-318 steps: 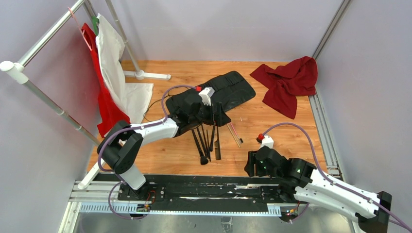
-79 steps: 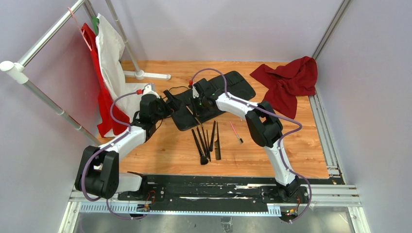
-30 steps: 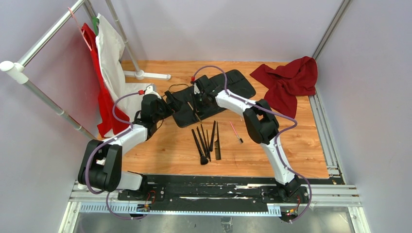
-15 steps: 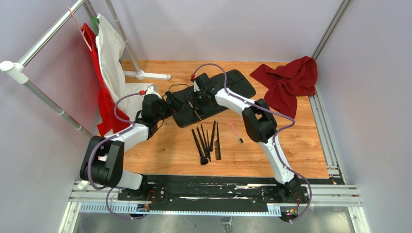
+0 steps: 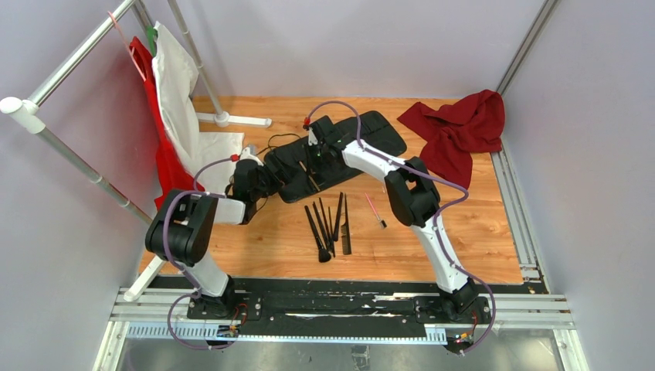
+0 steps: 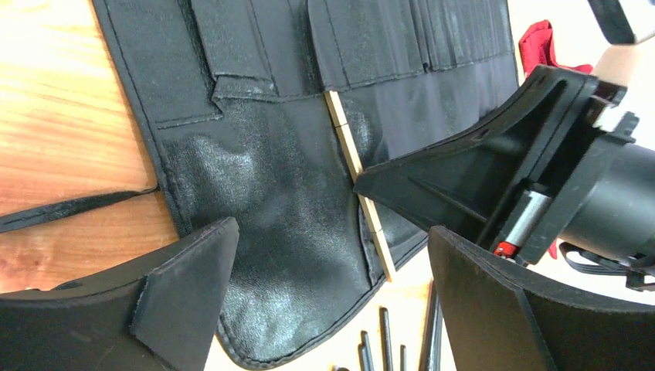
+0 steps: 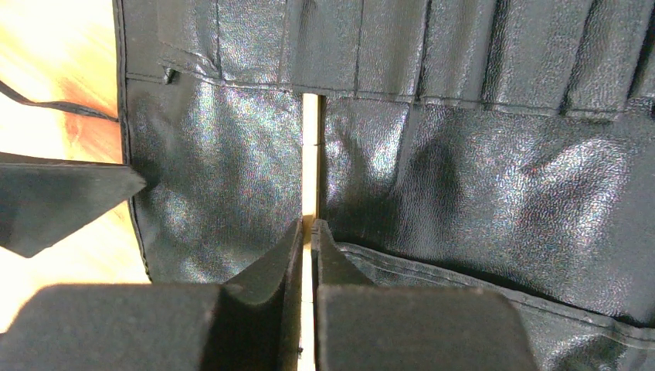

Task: Organize the makeup
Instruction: Place the makeup brush in the cosmetics bag.

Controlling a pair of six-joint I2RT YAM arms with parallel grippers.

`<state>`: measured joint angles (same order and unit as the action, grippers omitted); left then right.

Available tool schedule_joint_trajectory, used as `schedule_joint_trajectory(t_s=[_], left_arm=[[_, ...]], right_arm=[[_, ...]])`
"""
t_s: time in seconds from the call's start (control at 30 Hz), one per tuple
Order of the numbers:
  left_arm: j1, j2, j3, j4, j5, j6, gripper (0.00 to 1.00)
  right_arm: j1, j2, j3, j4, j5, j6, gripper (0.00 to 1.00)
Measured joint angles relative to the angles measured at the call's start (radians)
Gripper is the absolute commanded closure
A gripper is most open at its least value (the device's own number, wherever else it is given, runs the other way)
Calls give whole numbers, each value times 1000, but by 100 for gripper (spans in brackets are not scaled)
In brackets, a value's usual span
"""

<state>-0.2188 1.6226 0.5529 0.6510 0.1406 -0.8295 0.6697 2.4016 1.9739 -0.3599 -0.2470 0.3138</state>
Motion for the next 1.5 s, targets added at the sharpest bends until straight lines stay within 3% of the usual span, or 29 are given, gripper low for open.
schedule_joint_trajectory(t_s=[0.23, 0.9, 1.17, 1.37, 1.5], left_arm=[[0, 64, -11, 85, 25, -31, 2], [0, 52, -2, 29, 14, -31, 2], [0, 52, -2, 29, 13, -31, 2], [0, 52, -2, 29, 13, -32, 2], [0, 52, -2, 29, 13, -32, 2]], right_arm=[[-5, 2, 2, -1, -8, 0, 99], [-12, 109, 163, 0, -25, 1, 98], [-21, 133, 192, 14, -44, 0, 90], [-32, 139, 193, 47, -76, 1, 68], [-35, 137, 184, 72, -87, -2, 60]])
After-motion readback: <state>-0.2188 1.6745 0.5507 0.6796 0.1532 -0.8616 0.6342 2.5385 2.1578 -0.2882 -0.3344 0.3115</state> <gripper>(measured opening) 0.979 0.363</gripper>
